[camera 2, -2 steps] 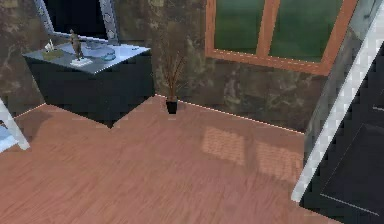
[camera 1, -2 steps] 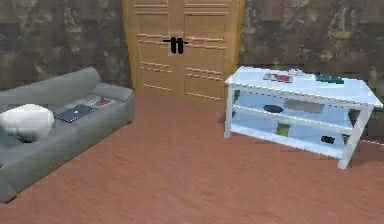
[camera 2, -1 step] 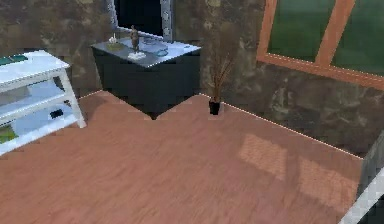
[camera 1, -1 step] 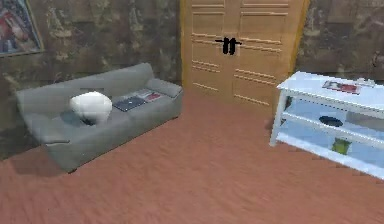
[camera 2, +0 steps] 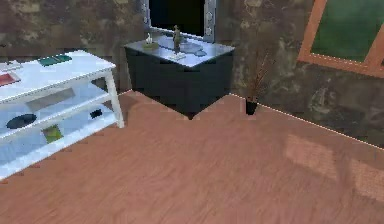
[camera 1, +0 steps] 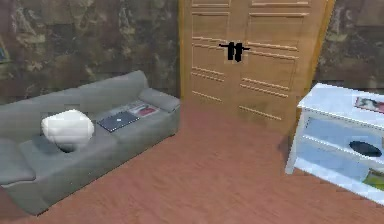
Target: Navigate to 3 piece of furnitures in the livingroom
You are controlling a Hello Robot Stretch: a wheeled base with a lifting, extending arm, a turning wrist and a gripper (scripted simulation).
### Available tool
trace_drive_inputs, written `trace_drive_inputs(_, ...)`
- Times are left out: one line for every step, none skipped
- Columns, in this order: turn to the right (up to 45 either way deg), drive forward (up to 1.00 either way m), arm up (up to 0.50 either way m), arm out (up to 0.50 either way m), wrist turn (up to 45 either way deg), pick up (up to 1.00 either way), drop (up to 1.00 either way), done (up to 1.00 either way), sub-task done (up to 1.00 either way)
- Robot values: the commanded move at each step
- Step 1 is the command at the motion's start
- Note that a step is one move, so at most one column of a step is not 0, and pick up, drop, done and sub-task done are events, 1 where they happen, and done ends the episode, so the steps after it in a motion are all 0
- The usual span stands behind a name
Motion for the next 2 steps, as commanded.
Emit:
trace_drive_inputs(-45.0,0.00,0.00,0.00,0.0,0.00,0.00,0.00,0.00)
trace_drive_inputs(-3.0,0.00,0.00,0.00,0.0,0.00,0.00,0.00,0.00)
